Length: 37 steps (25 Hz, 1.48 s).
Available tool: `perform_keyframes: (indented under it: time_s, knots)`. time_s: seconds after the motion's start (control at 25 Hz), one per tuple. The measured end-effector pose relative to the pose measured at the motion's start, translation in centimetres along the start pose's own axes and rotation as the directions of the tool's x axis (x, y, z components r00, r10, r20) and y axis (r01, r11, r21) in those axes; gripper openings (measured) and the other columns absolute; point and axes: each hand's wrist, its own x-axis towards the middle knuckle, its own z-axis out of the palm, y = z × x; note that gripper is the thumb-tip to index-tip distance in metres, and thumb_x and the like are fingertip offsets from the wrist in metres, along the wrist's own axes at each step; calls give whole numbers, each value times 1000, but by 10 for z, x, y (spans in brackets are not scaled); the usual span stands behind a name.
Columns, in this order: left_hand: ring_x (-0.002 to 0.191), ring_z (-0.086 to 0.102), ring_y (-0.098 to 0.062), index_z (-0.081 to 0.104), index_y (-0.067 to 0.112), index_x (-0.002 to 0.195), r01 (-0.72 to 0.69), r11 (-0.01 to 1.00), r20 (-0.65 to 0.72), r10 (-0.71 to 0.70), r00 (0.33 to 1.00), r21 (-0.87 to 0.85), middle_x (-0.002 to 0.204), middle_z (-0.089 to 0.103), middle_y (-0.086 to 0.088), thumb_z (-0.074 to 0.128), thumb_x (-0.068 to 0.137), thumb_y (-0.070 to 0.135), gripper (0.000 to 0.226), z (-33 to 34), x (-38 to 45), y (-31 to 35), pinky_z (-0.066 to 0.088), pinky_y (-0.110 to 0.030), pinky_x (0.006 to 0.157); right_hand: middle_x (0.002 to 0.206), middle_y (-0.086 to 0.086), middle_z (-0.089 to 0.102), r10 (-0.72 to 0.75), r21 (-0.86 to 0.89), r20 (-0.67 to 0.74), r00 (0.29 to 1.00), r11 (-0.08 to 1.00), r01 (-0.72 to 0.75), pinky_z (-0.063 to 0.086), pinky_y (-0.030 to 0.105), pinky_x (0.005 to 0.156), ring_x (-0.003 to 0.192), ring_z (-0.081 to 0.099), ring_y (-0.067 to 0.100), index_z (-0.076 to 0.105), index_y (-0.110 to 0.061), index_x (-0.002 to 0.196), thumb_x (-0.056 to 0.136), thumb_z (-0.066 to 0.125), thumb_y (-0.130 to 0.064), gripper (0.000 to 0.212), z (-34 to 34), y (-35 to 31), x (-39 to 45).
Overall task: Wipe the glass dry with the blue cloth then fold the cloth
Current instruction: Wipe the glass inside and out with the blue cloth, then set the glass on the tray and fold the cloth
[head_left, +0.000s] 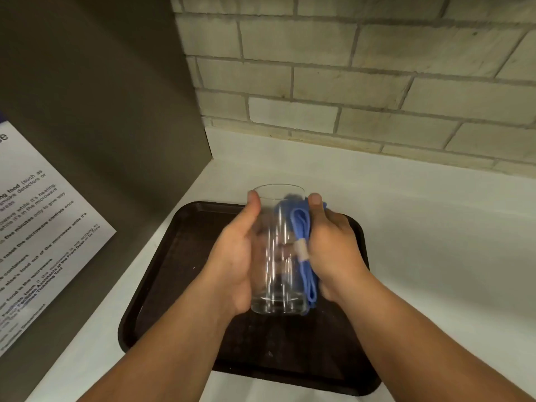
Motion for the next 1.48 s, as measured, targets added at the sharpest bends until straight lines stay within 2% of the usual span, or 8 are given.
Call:
perform_keyframes:
  time_s: [0.08,0.16,0.32,0.44,0.72,0.96,1.28,1.48]
  knots:
    - [110,76,-41,72,7,128,31,997,-16,-32,999,-75,124,78,-22,53,83,82,89,-3,3,3,63,-53,86,62,0,75,98,77,122,988,991,-108,59,24,54,57,73,13,68,-13,81,100,44,-52,50,-5,2,-12]
    - [98,80,-38,78,8,117,34,998,-58,-37,998,-52,112,82,-20,57,79,83,86,-3,7,3,65,-47,75,83,5,78,-22,-71,244,970,997,41,62,29,72,78,76,18,66,-20,97,95,43,-62,47,-3,16,-35]
    - [111,77,-36,81,14,117,-10,997,-72,15,997,76,119,80,-19,58,80,80,79,-3,10,-7,57,-51,101,98,-1,67,-329,-239,165,930,901,361,53,18,77,89,68,5,52,-24,115,90,39,-62,47,5,17,-39]
    - [116,73,-40,78,12,124,11,1000,17,-11,1000,3,127,76,-23,56,82,76,80,1,6,-9,51,-58,109,78,-1,70,-210,-216,-1,978,955,204,48,16,59,69,67,4,59,-22,93,96,38,-60,44,-1,-7,-10]
    - [114,75,-37,76,16,125,-90,988,-39,96,995,125,121,79,-21,65,74,70,76,6,4,-12,57,-53,102,76,0,73,-199,-162,-69,978,969,186,56,23,64,68,70,5,61,-23,89,98,34,-62,48,12,0,1]
    - [107,78,-39,78,9,121,-116,990,-99,108,989,-77,117,81,-20,68,68,82,91,9,10,-9,57,-56,101,78,13,79,240,48,108,965,968,-246,62,42,75,70,78,22,78,-18,79,93,38,-70,67,5,7,-4]
    - [90,74,-21,59,9,125,-717,609,211,694,689,339,94,73,-13,88,70,26,65,-12,24,-6,60,-34,84,114,24,76,389,498,385,837,675,-544,59,46,90,102,74,37,81,-6,102,91,56,-60,61,-2,26,-5]
    - [85,73,-20,59,25,119,-715,672,85,714,695,193,92,73,-13,84,70,20,54,-49,30,4,60,-32,78,119,30,71,343,620,372,862,599,-506,55,51,95,111,69,45,74,6,113,79,63,-66,81,-17,39,-12]
